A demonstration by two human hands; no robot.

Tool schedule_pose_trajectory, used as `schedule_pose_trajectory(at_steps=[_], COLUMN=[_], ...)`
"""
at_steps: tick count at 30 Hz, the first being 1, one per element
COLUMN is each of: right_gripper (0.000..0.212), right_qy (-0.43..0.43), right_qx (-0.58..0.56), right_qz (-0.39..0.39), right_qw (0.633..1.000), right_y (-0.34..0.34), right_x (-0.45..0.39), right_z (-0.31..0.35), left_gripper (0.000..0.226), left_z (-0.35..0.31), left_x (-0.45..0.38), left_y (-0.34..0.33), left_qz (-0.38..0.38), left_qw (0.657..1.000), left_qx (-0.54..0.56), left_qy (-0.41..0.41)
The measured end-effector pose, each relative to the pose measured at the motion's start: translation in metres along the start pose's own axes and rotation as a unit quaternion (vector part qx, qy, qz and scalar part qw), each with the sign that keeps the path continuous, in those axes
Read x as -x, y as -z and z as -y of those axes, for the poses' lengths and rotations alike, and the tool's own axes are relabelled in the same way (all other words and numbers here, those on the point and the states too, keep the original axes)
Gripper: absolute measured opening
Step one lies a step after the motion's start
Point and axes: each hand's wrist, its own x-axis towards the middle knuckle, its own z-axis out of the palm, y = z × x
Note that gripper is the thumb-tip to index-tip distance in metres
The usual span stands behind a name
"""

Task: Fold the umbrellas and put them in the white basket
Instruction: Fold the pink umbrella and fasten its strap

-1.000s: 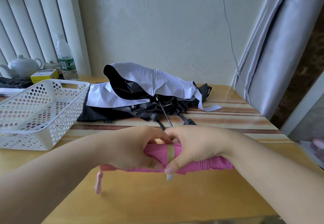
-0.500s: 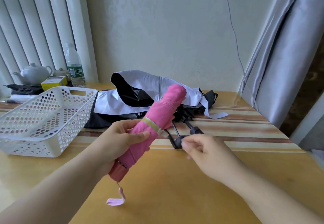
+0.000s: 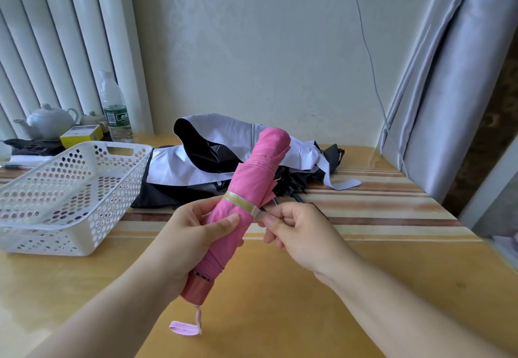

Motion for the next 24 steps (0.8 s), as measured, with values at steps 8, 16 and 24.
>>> schedule_pose_trajectory(at_steps=[8, 16, 24], right_gripper=[0.036, 0.039, 0.034], right_qy=[0.001, -0.081, -0.194], right_qx=[0.035, -0.049, -0.337], right_qz=[-0.027, 0.003, 0.064], right_qw=[0.999, 0.995, 0.919], right_y=[0.004, -0.01, -0.017], right_x=[0.004, -0.007, -0.023], right_z=[0.009, 0.015, 0.039], left_gripper=[0.033, 0.052, 0.085], left_z=[0.003, 0.026, 0.036], left_x=[-0.005, 0.001, 0.001], left_y=[-0.008, -0.015, 0.01], left_qz=[-0.023, -0.132, -0.026], left_qw=[0.99, 0.9, 0.861], left_qx=[-0.111, -0.363, -0.419], left_qy=[-0.087, -0.203, -0.286])
